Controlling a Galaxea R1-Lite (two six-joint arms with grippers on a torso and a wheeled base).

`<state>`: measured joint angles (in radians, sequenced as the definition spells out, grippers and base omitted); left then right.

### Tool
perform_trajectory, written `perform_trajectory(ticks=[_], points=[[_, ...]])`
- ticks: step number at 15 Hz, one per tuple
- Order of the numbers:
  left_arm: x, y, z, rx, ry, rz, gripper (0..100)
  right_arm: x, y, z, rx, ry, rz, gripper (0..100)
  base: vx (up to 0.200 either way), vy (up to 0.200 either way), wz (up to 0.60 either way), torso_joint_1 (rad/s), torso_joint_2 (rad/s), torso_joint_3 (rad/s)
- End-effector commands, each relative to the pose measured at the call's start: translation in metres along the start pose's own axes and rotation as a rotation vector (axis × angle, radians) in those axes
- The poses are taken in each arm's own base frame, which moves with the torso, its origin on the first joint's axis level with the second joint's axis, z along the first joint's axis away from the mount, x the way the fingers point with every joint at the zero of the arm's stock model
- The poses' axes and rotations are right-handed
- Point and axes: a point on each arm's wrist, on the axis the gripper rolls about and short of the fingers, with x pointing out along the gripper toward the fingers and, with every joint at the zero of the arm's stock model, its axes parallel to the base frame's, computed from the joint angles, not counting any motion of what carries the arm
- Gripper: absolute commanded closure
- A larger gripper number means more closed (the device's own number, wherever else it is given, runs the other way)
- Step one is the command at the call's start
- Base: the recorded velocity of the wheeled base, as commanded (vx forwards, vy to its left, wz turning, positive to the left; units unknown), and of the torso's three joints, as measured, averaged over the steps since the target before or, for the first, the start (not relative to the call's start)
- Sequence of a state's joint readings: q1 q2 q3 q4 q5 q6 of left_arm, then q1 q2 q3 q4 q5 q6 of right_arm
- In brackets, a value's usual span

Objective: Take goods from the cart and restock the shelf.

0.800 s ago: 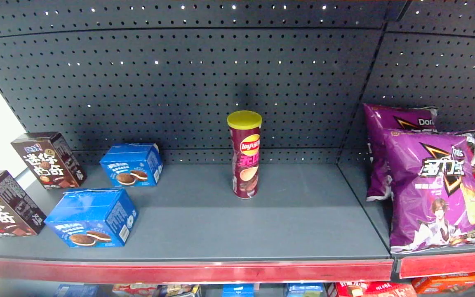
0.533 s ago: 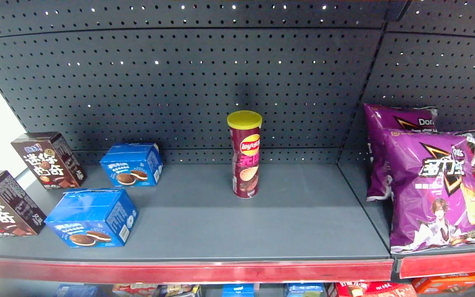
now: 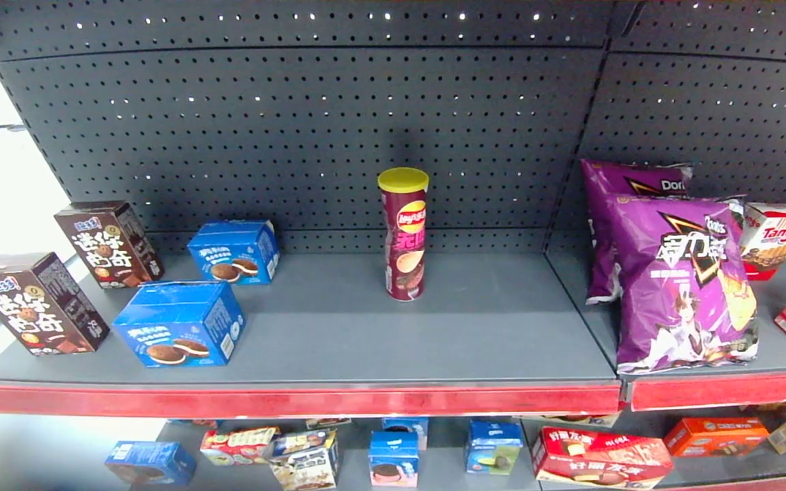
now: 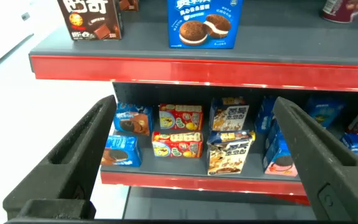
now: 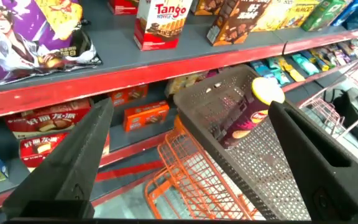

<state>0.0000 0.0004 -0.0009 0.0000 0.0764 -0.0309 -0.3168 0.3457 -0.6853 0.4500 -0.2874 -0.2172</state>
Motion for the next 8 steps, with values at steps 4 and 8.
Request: perform_trajectory(ticks=[4, 8], points=[[0.0001, -0.0001, -0.0002, 0.002, 0.002, -0.003, 0, -0.0002, 0.0012, -0.0122, 0.002, -0.028, 0.019, 0, 0.0, 0.0, -0.3, 0.0, 0.0, 0.0], [0.0001, -0.0001, -0.0002, -0.001, 0.002, -0.003, 0, -0.0002, 0.0012, -0.0125, 0.002, -0.03, 0.021, 0, 0.0, 0.0, -0.6, 0.007, 0.0, 0.002]])
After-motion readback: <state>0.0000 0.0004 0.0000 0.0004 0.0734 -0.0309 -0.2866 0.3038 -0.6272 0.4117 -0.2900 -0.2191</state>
